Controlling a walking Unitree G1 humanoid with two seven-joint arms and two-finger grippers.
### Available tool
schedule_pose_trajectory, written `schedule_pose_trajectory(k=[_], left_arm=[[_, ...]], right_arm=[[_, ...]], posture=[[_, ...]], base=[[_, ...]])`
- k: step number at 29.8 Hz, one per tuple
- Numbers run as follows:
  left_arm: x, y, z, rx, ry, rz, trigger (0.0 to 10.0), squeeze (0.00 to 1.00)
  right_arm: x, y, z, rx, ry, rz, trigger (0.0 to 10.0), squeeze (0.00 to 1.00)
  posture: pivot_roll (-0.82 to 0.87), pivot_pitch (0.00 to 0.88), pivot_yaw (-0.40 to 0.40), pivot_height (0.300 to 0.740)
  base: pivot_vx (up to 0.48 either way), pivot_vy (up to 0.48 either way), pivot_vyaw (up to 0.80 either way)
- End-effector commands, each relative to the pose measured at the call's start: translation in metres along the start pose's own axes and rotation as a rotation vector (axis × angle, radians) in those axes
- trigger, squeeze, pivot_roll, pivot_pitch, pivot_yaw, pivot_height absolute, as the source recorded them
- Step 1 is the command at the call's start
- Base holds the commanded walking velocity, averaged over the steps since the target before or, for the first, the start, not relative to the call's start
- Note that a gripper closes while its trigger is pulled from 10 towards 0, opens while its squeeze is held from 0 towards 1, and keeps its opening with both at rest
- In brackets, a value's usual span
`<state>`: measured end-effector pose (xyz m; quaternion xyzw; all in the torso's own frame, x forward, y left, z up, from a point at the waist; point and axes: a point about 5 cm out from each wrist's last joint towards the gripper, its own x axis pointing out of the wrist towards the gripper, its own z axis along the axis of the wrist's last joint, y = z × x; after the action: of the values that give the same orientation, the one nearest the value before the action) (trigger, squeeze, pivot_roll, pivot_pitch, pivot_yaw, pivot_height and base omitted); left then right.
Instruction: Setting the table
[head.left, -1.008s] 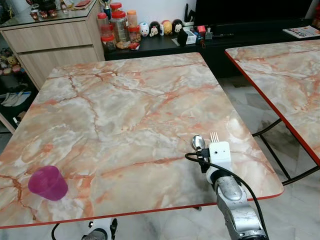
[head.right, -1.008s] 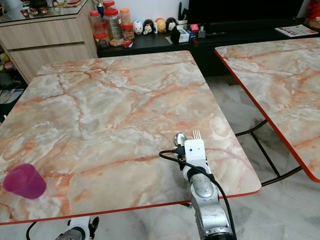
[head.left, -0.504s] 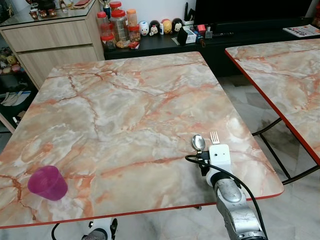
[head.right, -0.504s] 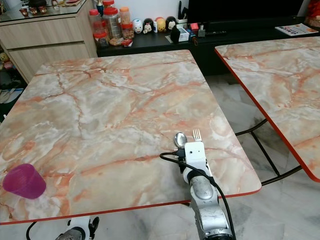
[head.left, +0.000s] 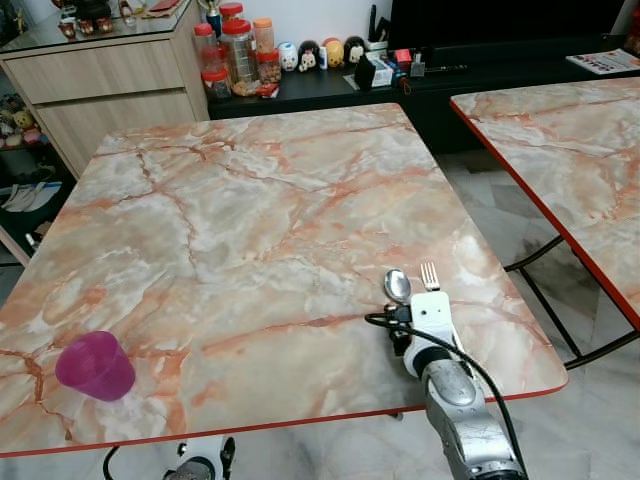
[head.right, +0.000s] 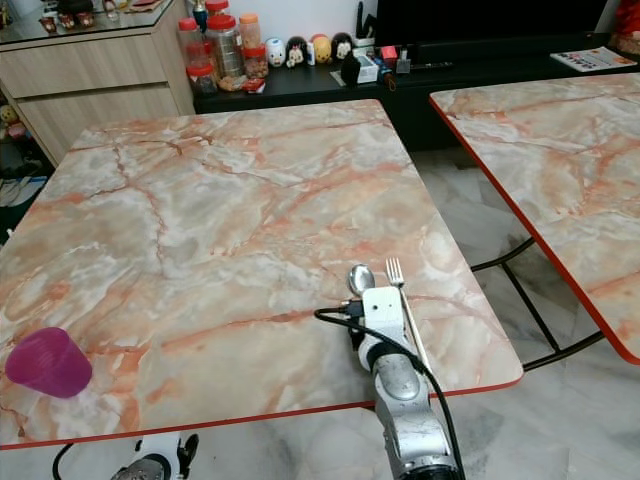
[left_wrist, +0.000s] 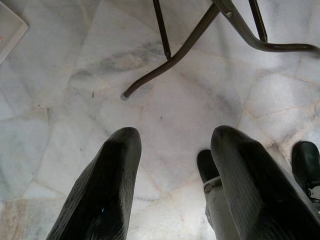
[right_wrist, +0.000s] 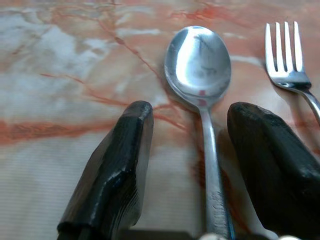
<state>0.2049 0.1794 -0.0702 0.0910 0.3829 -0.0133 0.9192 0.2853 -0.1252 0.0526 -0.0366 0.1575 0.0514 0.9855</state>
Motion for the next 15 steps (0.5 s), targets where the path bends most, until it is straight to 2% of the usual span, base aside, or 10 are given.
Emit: schedule_pose_trajectory(k=[1,15], left_arm=[[-0.0002,0.0019,-0.0022,0.010,0.018,0.001,10.0,0.00],[-0.0004,0.0023,-0.0025,0.011,0.017,-0.002,10.0,0.00]], right_arm=[[0.0024,0.0040,0.0027,0.005,-0.010,0.010,10.0,0.00],[0.0050,-0.0017,0.0064,0.039,-0.021,-0.054,10.0,0.00]], posture=[[-0.01,0.033,0.055,0.740],[-0.01,0.037,0.061,0.740]], base=[[0.000,0.000,0.00],[0.000,0.000,0.00]])
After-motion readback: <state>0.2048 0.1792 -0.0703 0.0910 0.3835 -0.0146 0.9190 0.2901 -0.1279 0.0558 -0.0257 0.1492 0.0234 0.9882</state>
